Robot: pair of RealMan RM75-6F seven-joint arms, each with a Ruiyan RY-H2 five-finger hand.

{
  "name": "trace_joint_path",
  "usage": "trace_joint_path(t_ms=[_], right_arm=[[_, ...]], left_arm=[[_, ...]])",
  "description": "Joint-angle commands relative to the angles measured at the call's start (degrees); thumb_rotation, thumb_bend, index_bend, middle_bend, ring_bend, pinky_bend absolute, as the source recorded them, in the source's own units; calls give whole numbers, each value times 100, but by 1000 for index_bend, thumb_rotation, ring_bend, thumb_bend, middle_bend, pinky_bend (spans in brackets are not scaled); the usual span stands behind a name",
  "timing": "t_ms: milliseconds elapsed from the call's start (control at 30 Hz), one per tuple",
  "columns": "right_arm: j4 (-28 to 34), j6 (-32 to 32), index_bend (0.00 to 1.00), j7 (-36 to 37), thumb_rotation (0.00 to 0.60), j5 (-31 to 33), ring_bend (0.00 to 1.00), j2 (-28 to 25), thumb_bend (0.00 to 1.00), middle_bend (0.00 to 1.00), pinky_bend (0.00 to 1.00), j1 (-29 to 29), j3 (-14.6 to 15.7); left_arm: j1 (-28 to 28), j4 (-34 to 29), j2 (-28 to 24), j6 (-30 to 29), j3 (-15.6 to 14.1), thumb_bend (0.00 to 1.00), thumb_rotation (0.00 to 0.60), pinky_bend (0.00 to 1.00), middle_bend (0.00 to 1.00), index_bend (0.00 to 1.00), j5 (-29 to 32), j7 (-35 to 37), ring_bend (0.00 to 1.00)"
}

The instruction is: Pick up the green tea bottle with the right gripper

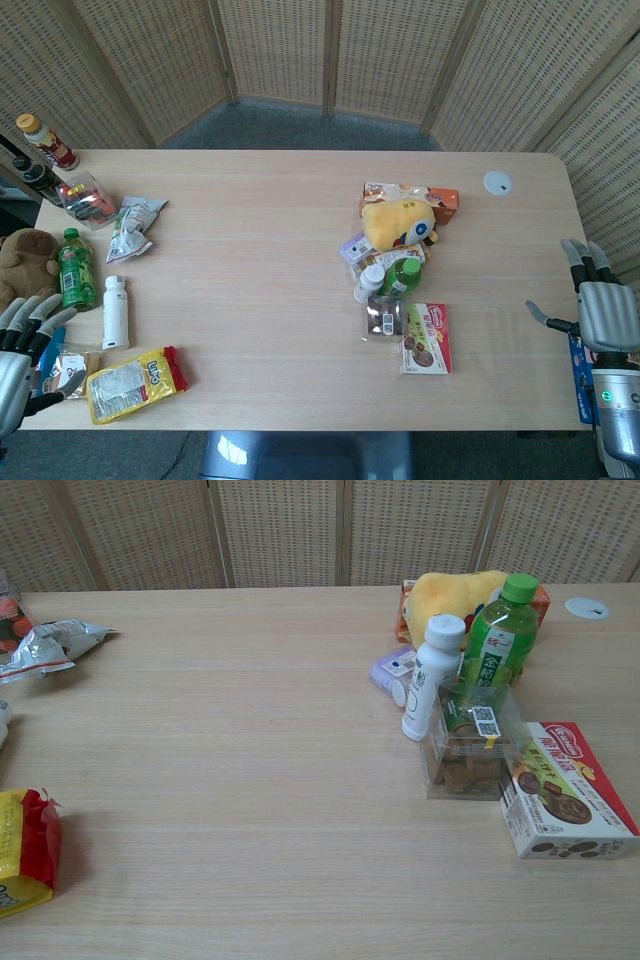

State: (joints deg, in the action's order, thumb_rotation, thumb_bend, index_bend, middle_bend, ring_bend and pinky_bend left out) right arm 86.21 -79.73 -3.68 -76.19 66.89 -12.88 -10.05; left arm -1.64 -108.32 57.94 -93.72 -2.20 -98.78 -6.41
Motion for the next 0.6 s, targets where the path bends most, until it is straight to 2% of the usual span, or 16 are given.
trace_joint_path(t_ms=[33, 233, 433, 600], right_arm=[[27, 39, 0, -42, 378, 19, 43, 4, 221, 105, 377, 3, 19], [-51, 228, 0, 41, 378, 110, 43, 124, 220, 106, 377, -25, 52], [-34, 62, 0, 270, 380, -64, 42, 135, 222, 106, 377, 20, 43], [67, 158, 0, 780, 382, -135, 42, 136, 220, 105, 377, 20, 56]], left_arm=[[21, 11, 13, 27, 11, 243, 600, 0, 116, 190, 8, 14, 0], [94, 40, 46, 149, 30, 241, 600, 0, 116, 190, 35, 39, 0], [97, 25, 38, 92, 41, 243, 600, 0, 115, 184, -45, 50, 0], [140, 41, 49, 183, 31, 242, 600, 0, 115, 184, -15, 117, 0]])
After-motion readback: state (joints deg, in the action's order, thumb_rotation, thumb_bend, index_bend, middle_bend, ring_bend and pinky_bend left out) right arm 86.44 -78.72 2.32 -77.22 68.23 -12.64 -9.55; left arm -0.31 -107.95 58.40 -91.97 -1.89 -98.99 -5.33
